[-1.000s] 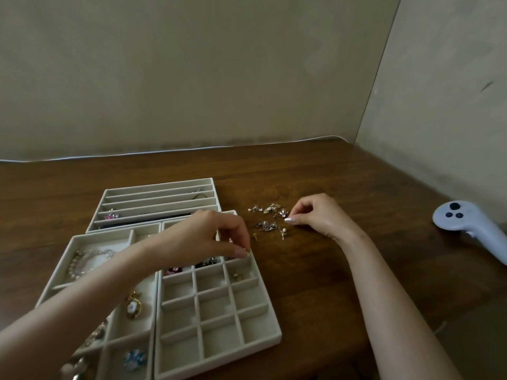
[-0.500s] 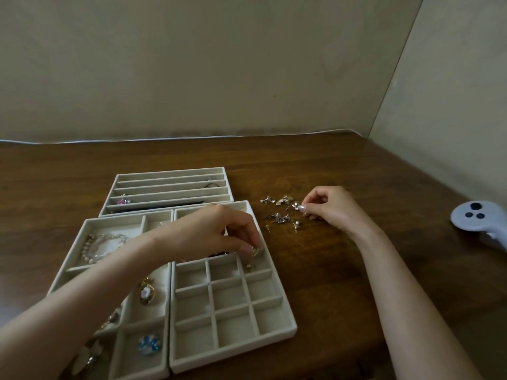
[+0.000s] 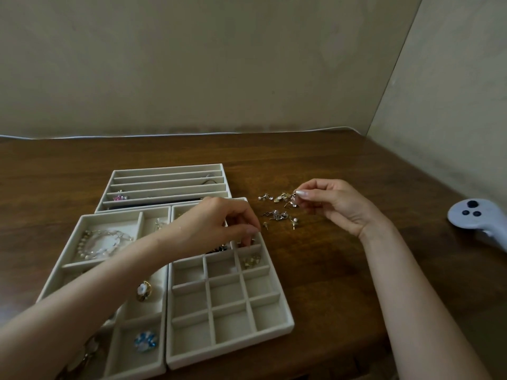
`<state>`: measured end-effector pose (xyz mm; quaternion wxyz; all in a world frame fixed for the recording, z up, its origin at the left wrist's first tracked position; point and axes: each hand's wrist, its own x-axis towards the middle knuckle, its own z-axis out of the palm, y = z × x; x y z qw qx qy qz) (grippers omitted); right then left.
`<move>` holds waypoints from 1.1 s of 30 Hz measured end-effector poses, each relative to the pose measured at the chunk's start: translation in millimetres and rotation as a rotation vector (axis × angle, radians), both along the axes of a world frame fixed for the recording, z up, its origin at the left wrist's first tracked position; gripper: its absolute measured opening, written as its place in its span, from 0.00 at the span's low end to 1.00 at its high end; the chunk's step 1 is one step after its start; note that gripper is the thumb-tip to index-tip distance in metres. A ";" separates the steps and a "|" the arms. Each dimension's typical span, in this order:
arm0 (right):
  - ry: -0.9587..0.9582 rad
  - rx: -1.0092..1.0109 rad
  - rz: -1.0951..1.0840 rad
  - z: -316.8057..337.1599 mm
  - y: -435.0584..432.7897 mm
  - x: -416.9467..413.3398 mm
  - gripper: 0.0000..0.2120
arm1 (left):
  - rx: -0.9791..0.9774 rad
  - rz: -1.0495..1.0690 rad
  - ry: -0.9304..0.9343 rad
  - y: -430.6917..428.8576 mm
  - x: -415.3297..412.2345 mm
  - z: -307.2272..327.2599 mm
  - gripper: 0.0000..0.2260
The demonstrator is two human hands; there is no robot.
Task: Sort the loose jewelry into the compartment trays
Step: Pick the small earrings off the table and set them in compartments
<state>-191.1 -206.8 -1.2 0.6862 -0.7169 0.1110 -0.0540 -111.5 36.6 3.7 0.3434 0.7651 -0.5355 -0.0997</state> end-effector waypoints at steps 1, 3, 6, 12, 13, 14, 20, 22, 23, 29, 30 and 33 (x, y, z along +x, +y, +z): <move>-0.001 0.029 0.028 0.3 0.8 0.0 0.07 | -0.012 0.013 -0.010 0.0 0.1 -1.0 0.04; 0.002 0.077 0.071 1.0 2.6 0.1 0.07 | -0.028 0.031 -0.023 -1.3 -0.1 -3.0 0.04; -0.006 0.117 0.113 0.6 3.7 0.5 0.06 | -0.025 0.042 -0.044 -3.2 -0.4 -5.8 0.04; -0.036 0.143 0.078 -0.8 3.3 2.3 0.06 | -0.086 0.110 -0.021 -3.6 -2.7 -4.1 0.03; -0.039 0.144 0.070 -1.0 3.8 3.0 0.06 | -0.100 0.129 -0.015 -4.0 -3.0 -4.0 0.02; -0.039 0.141 0.062 -1.5 4.7 3.7 0.06 | -0.110 0.150 -0.014 -4.5 -3.2 -4.2 0.02; -0.154 -0.085 0.111 0.8 28.0 3.1 0.06 | -0.141 0.226 -0.054 -4.0 2.7 -7.0 0.03; -0.200 -0.202 0.194 2.9 43.0 1.4 0.05 | -0.171 0.260 -0.048 -2.3 6.1 -5.4 0.03; -0.212 -0.260 0.247 3.7 50.9 0.8 0.04 | -0.189 0.286 -0.044 -0.8 8.7 -4.2 0.02; -0.231 -0.444 0.468 -3.8 91.3 4.4 0.04 | -0.238 0.422 0.030 9.5 28.6 -1.6 0.03; -0.223 -0.474 0.494 -6.0 95.8 5.1 0.04 | -0.235 0.428 0.037 10.4 30.4 -2.0 0.03; -0.241 -0.570 0.505 -11.4 101.9 7.2 0.03 | -0.227 0.443 0.053 12.4 33.5 -3.0 0.03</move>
